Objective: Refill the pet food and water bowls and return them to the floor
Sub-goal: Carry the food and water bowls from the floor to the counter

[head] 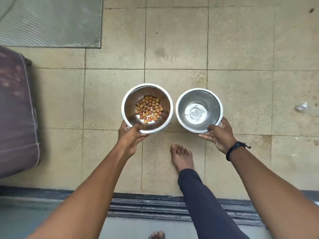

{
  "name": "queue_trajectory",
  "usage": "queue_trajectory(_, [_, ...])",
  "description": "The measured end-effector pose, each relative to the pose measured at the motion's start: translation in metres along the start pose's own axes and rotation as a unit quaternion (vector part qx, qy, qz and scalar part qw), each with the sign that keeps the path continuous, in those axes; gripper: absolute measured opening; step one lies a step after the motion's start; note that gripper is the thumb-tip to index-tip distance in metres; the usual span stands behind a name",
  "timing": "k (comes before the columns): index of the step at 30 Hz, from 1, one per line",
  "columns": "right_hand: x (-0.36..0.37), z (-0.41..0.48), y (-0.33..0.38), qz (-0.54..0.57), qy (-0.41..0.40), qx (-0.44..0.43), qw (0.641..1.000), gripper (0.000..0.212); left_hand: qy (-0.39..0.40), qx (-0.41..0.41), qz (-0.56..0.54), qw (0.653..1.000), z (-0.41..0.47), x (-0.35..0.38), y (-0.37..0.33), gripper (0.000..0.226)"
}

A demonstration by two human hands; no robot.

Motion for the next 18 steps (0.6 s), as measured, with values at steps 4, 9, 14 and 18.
queue_trajectory(4, [-0.006,-0.092,0.017,0.036,0.004,-0.023,0.999,0.058,0.023,0.022,-0.024,0.999,-0.088,-0.012,-0.044,0.049])
queue_trajectory(9, [-0.021,-0.26,0.045,0.079,-0.005,-0.056,0.995,0.056,0.046,0.045,-0.033,0.997,-0.23,-0.023,-0.119,0.046])
queue_trajectory(14, [-0.049,-0.437,0.067,0.143,-0.003,-0.123,0.982,0.057,0.113,0.118,-0.023,0.986,-0.37,-0.031,-0.195,0.046])
queue_trajectory(18, [-0.079,-0.563,0.064,0.175,-0.012,-0.171,0.969,0.058,0.167,0.16,-0.009,0.973,-0.476,-0.04,-0.236,0.042])
Point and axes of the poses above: each hand's wrist, its own z-axis towards the middle knuckle, its own x-axis out of the palm, y = z × x, the point moved 8 cm from there along z, towards the middle knuckle, and after that the axes turned 8 degrees about x, right-handed, at the moved point
